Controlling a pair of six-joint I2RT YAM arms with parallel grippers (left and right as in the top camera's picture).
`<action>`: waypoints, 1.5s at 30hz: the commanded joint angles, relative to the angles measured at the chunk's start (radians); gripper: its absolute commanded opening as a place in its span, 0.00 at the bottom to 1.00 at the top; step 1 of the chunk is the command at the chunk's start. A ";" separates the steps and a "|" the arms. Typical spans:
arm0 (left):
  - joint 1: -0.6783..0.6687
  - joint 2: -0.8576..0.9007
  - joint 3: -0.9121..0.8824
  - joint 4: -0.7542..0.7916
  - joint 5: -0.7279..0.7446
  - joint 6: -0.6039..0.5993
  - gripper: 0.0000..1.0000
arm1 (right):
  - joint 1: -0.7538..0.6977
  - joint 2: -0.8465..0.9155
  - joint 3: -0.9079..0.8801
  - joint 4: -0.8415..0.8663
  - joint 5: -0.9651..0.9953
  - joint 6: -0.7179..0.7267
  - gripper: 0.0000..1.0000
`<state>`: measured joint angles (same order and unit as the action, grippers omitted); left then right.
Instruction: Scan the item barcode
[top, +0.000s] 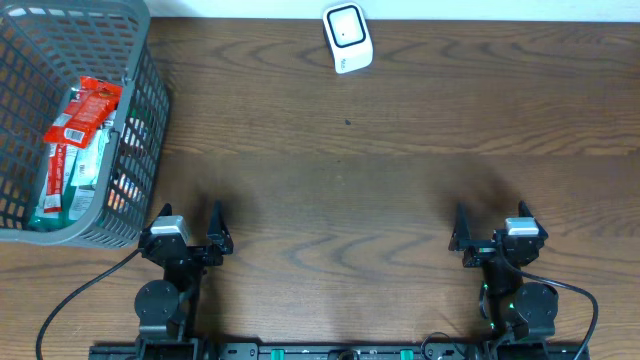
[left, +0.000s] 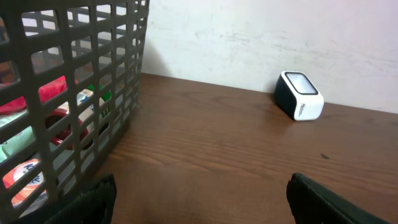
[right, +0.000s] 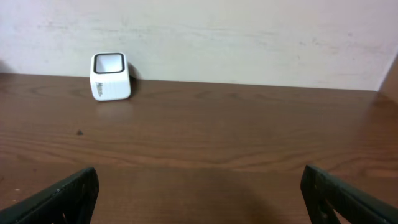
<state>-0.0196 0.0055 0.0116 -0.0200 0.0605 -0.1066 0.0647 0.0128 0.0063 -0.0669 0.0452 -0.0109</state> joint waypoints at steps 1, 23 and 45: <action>0.005 -0.002 -0.008 -0.047 0.005 0.009 0.88 | -0.005 -0.002 -0.001 -0.003 0.010 0.003 0.99; 0.005 -0.002 -0.008 -0.046 0.005 0.009 0.88 | -0.005 -0.002 0.031 -0.009 -0.051 0.040 0.99; 0.005 -0.002 -0.008 -0.046 0.005 0.009 0.88 | -0.005 0.233 0.635 -0.250 -0.182 0.062 0.99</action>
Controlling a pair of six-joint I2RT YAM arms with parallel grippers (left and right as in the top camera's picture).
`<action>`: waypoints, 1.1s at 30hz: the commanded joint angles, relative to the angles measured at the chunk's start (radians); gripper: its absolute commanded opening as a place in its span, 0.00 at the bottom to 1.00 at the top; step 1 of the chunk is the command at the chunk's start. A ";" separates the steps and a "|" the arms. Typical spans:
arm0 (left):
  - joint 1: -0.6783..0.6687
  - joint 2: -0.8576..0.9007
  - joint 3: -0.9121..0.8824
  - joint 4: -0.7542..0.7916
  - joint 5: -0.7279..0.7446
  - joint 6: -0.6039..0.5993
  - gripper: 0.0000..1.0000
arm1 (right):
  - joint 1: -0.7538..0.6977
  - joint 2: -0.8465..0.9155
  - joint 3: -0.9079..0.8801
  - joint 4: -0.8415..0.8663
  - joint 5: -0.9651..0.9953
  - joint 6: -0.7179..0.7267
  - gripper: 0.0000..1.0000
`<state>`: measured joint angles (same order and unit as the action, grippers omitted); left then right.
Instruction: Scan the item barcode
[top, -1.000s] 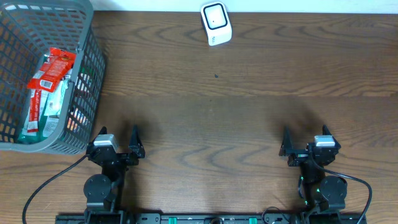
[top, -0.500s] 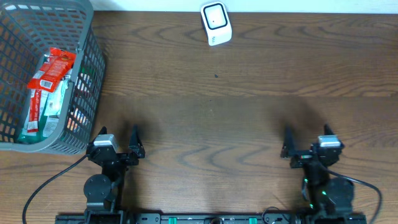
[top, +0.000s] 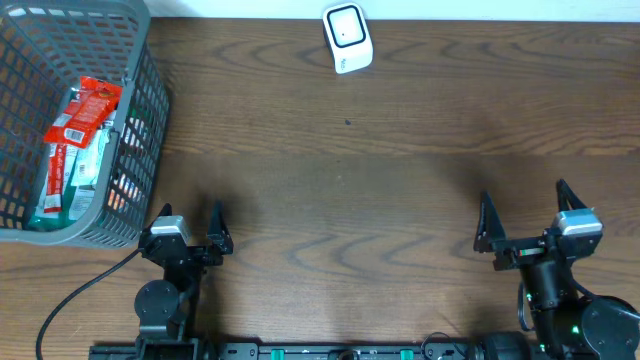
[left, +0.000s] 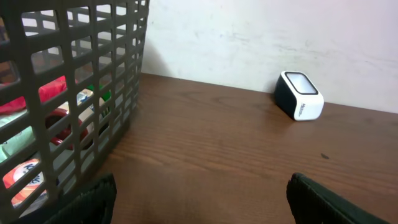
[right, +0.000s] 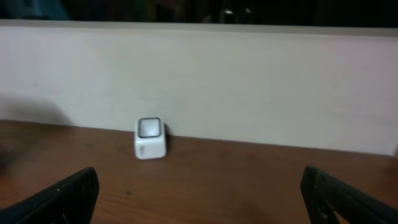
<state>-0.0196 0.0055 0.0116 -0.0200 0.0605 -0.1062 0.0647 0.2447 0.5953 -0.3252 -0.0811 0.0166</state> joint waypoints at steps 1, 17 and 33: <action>0.005 -0.002 -0.008 -0.046 0.005 0.009 0.88 | -0.005 0.002 0.049 0.010 -0.055 0.035 0.99; 0.005 -0.002 -0.008 -0.047 0.005 0.009 0.88 | -0.005 0.415 0.549 -0.391 -0.071 0.140 0.99; 0.005 -0.002 -0.008 -0.046 0.005 0.009 0.88 | -0.005 0.972 0.961 -0.849 -0.122 0.079 0.99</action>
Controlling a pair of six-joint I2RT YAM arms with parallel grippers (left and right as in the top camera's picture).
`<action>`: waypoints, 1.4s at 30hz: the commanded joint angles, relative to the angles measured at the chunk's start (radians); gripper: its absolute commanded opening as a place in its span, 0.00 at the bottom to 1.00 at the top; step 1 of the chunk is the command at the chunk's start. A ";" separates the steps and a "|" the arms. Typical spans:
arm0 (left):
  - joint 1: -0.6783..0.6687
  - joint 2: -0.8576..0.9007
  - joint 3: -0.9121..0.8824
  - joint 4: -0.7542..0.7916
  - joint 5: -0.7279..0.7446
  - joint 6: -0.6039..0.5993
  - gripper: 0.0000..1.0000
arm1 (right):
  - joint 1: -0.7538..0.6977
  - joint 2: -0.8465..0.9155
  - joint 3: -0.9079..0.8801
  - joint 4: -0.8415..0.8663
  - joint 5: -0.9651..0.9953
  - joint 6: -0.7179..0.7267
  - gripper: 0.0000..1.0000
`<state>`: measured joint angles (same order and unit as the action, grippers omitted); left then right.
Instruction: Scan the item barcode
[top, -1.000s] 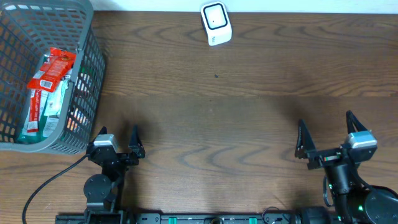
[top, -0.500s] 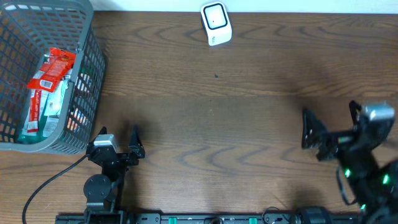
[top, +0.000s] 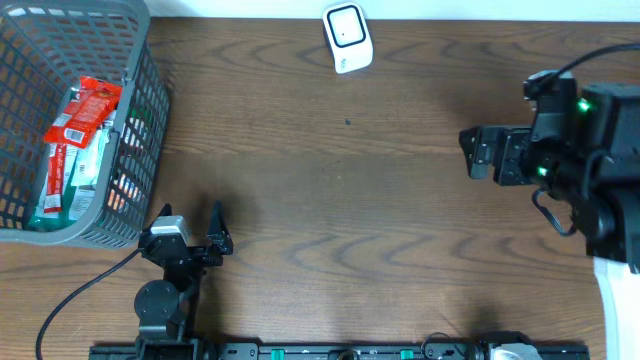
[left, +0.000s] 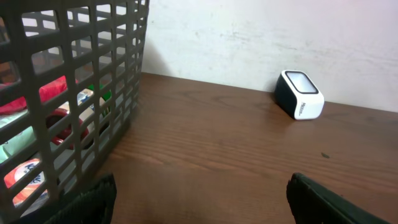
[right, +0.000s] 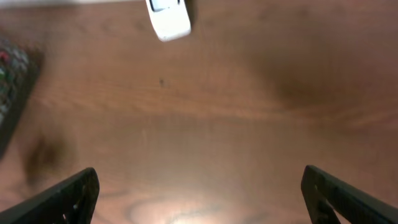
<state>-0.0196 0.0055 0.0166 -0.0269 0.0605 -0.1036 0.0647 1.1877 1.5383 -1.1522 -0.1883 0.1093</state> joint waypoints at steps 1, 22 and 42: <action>0.005 -0.002 -0.013 -0.039 0.005 0.006 0.88 | -0.005 0.039 0.018 -0.029 -0.015 -0.016 0.99; 0.005 -0.002 -0.013 -0.039 0.005 0.006 0.88 | -0.005 0.080 0.018 -0.056 -0.011 -0.036 0.99; 0.005 -0.002 -0.013 -0.039 0.005 0.006 0.88 | -0.005 0.200 0.011 -0.058 0.054 -0.036 0.99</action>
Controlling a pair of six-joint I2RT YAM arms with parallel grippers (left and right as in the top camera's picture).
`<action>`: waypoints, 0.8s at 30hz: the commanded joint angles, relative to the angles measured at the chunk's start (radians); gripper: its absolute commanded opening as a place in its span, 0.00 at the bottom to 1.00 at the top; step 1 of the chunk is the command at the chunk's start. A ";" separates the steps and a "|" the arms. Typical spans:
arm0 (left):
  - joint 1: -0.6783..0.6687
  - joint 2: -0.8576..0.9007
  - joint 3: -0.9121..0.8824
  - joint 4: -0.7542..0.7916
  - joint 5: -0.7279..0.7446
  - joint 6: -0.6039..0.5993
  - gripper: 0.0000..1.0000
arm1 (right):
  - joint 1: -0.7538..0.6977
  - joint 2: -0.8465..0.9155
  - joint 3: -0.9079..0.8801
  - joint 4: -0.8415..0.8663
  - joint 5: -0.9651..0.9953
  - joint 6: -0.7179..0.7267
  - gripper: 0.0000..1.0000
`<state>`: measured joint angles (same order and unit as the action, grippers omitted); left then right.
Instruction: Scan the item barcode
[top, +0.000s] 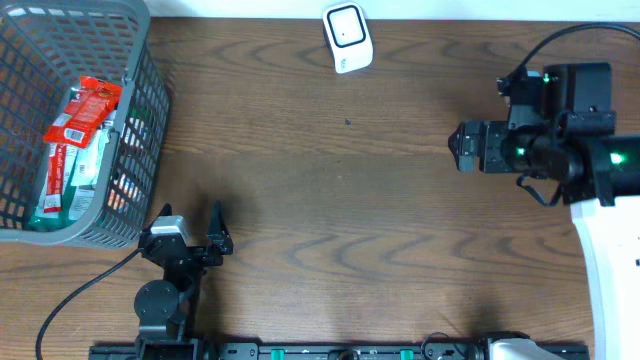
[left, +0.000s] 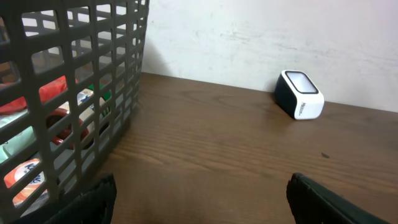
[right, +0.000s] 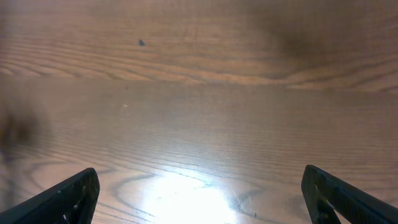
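Note:
The white barcode scanner (top: 347, 37) stands at the table's far edge, also visible in the left wrist view (left: 300, 103). Red and green-white packets (top: 82, 112) lie in the grey mesh basket (top: 142, 120) at the far left. My left gripper (top: 190, 242) rests open at the front edge, just right of the basket, with nothing between its fingers (left: 199, 199). My right gripper (top: 460, 147) hangs raised over the right half of the table, open and empty (right: 199, 196); its camera looks down on bare wood.
The brown wooden table (top: 330, 200) has a small dark speck (top: 347, 122) below the scanner. The basket wall (left: 74, 93) fills the left of the left wrist view. A pale wall runs behind the table. Glare lies on the wood under the right gripper.
My right arm has shifted slightly to the left and tilted further down; the scanner has left its wrist view, which now shows only wood. The left arm has not moved.
Both grippers rested open at the front edge. Then my right gripper was lifted and further right, facing the scanner and wall. Then it was high over the right side, looking down at the scanner. Now it looks at bare wood. The left arm stayed put.

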<state>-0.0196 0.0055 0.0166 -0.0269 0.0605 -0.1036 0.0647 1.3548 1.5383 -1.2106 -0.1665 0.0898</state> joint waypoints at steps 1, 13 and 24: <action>0.005 -0.002 -0.013 -0.039 0.005 0.006 0.88 | -0.005 0.045 0.011 0.001 0.048 -0.016 0.99; 0.005 -0.002 -0.013 -0.039 0.005 0.006 0.88 | -0.005 0.110 0.011 0.002 0.121 -0.018 0.99; 0.005 -0.002 -0.013 -0.039 -0.027 0.006 0.88 | -0.124 0.110 0.011 0.010 0.208 0.054 0.99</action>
<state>-0.0196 0.0055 0.0166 -0.0261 0.0532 -0.1036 -0.0067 1.4658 1.5383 -1.2041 0.0093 0.1173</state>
